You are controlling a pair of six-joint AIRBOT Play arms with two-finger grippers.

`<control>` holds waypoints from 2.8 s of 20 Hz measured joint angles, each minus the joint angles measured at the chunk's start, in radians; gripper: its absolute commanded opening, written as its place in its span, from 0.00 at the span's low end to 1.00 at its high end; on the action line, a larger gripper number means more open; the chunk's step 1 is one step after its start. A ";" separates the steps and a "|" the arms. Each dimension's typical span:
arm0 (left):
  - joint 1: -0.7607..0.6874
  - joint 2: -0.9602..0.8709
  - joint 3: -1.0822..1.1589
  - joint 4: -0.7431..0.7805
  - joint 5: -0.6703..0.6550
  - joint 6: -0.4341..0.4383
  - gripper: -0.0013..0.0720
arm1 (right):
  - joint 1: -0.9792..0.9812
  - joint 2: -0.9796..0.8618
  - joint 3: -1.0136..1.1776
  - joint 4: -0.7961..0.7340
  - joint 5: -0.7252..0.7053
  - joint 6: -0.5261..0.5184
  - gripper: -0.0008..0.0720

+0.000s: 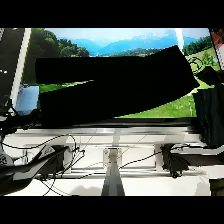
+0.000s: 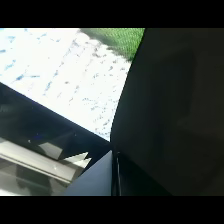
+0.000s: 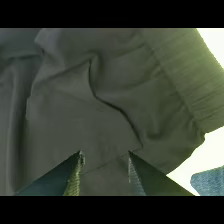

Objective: Fold the clothes and pants, and hang the long-sleeved shirts on hangers.

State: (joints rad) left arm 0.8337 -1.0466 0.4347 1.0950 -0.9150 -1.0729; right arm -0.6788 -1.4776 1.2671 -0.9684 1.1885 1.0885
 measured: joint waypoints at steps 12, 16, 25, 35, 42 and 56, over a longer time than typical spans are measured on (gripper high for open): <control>0.003 -0.011 0.341 0.061 0.136 -0.111 0.03 | 0.000 0.000 -0.021 0.000 0.128 -0.015 0.44; 0.035 -0.014 0.359 0.163 0.178 -0.200 0.02 | 0.003 0.000 -0.067 0.047 0.149 -0.027 0.59; 0.048 -0.163 0.463 0.217 0.091 -0.369 0.02 | 0.169 -0.044 -0.082 0.103 -0.114 0.013 0.70; -0.020 -0.257 0.652 0.222 0.023 -0.379 0.04 | 0.216 -0.251 0.020 0.115 -0.142 0.069 0.72; -0.023 -0.262 0.662 0.204 -0.051 -0.379 0.78 | 0.232 -0.322 0.031 0.157 -0.124 0.033 0.71; -0.131 -0.307 0.663 -0.178 -0.007 -0.218 0.78 | 0.195 -0.185 -0.027 -0.070 -0.060 0.010 0.05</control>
State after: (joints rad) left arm 0.7029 -1.3540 1.0977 0.9173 -0.9218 -1.2911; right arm -0.4835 -1.6627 1.2400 -1.0382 1.1282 1.0988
